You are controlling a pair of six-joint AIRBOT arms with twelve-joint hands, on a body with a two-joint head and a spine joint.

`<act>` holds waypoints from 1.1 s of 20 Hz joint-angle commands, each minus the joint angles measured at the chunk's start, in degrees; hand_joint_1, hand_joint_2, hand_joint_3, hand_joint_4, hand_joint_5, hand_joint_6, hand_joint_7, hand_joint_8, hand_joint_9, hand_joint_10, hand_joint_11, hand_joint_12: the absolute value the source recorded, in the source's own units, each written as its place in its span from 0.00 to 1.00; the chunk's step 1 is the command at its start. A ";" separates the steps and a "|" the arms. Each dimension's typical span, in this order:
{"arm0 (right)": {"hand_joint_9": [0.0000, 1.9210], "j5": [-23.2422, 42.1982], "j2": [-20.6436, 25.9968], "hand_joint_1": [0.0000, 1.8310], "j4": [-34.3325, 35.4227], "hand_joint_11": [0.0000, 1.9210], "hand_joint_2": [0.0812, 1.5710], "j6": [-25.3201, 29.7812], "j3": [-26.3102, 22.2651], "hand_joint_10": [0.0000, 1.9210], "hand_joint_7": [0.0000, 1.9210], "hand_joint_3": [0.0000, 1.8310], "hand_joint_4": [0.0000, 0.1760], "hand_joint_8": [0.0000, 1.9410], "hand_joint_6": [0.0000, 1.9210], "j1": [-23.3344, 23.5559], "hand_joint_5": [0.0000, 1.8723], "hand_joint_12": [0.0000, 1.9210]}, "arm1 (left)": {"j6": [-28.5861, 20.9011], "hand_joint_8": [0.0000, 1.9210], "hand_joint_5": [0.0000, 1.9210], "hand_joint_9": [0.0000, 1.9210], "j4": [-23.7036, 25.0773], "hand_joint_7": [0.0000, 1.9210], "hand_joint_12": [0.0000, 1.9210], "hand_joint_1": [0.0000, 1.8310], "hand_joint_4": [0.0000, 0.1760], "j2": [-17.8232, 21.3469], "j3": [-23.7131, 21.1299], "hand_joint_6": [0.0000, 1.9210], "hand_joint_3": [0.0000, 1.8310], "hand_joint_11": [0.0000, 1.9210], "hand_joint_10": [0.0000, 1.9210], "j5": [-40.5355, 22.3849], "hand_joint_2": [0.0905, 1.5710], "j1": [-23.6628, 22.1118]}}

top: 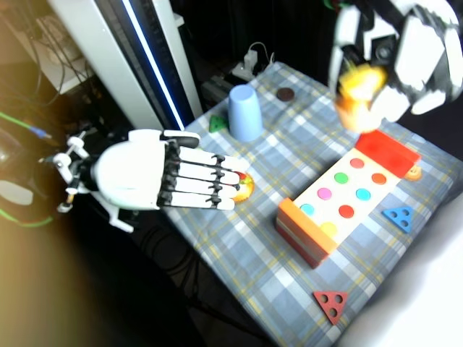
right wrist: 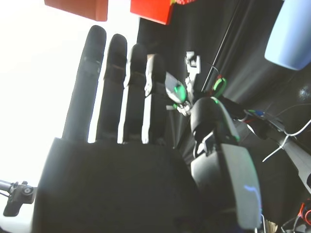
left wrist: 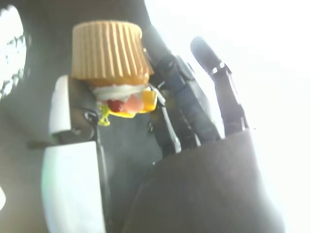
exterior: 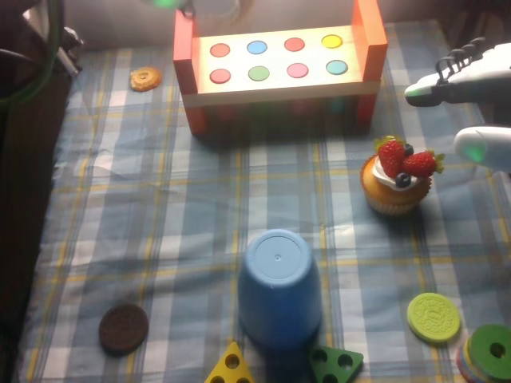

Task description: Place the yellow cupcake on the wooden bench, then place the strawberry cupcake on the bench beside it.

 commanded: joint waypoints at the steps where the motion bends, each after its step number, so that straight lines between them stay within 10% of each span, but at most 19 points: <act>1: 0.32 6.72 -0.34 0.09 1.43 0.27 0.87 0.44 0.35 0.00 0.34 0.00 0.00 0.00 0.00 1.00 0.31 0.10 | 4.17 0.56 0.57 0.45 -4.70 0.55 0.75 0.69 0.00 -1.65 1.28 0.30 0.00 0.18 0.45 -3.72 0.67 -1.14; 4: 0.32 6.44 -1.08 0.10 0.84 0.27 0.87 0.58 0.95 0.00 0.35 0.00 0.00 0.00 0.00 1.59 0.32 0.09 | 19.25 0.63 0.54 0.44 -18.70 0.51 0.77 0.69 0.00 -5.73 6.01 0.34 0.00 0.13 0.50 -0.93 0.69 -0.50; 6: 0.32 6.41 -1.46 0.11 0.47 0.27 0.87 1.13 1.32 0.00 0.35 0.00 0.00 0.00 0.00 1.67 0.32 0.09 | 23.99 0.62 0.53 0.45 -24.14 0.51 0.66 0.68 0.00 -7.05 7.71 0.38 0.00 0.09 0.32 -0.44 0.69 0.35; 10: 0.33 6.33 -1.46 0.10 0.35 0.29 0.86 1.37 1.39 0.00 0.36 0.00 0.00 0.00 0.00 1.67 0.33 0.09 | 24.13 0.61 0.50 0.45 -24.06 0.49 0.57 0.66 0.00 -7.09 7.82 0.46 0.00 0.01 0.05 -0.44 0.70 0.60; 12: 0.33 6.33 -1.50 0.08 0.35 0.29 0.87 1.37 1.41 0.00 0.36 0.00 0.00 0.00 0.00 1.67 0.32 0.09 | 24.13 0.59 0.49 0.42 -23.75 0.46 0.47 0.65 0.22 -7.15 7.82 0.53 0.00 0.00 0.01 -0.44 0.71 0.73; 14: 0.33 6.33 -1.53 0.10 0.35 0.29 0.87 1.37 1.40 0.00 0.36 0.00 0.00 0.00 0.00 1.67 0.33 0.09 | 24.28 0.60 0.49 0.38 -23.72 0.42 0.41 0.65 0.00 -7.29 7.85 0.59 0.00 0.00 0.00 -0.30 0.73 1.23; 18: 0.33 6.33 -1.53 0.13 0.35 0.29 0.87 1.48 1.40 0.00 0.36 0.00 0.00 0.00 0.00 1.66 0.34 0.08 | 32.89 0.65 0.48 0.38 -30.24 0.40 0.49 0.65 0.00 -7.70 8.02 0.58 0.00 0.00 0.00 0.21 0.74 2.32; 19: 0.33 6.33 -1.53 0.12 0.35 0.29 0.87 1.57 1.40 0.00 0.36 0.00 0.00 0.00 0.00 1.66 0.34 0.08 | 36.87 0.28 0.44 0.35 -33.24 0.39 0.42 0.54 0.79 -7.82 7.96 0.62 0.00 0.00 0.00 0.19 0.74 2.49; 20: 0.33 6.33 -1.54 0.12 0.35 0.29 0.87 1.67 1.40 0.00 0.36 0.00 0.00 0.00 0.00 1.66 0.34 0.08 | 39.04 0.10 0.40 0.32 -35.02 0.40 0.33 0.51 0.96 -7.91 7.94 0.67 0.00 0.00 0.00 0.16 0.76 2.78; 21: 0.33 6.33 -1.57 0.10 0.35 0.30 0.87 1.73 1.40 0.00 0.36 0.00 0.00 0.00 0.00 1.66 0.34 0.09 | 39.15 0.04 0.37 0.29 -35.25 0.39 0.25 0.48 0.99 -7.92 7.96 0.72 0.00 0.00 0.00 0.15 0.78 3.00; 22: 0.33 6.33 -1.58 0.10 0.35 0.30 0.87 1.85 1.38 0.00 0.36 0.00 0.00 0.00 0.00 1.66 0.34 0.08 | 39.15 0.01 0.32 0.25 -35.48 0.36 0.13 0.40 0.63 -7.92 7.98 0.28 0.00 0.00 0.00 0.12 0.76 3.29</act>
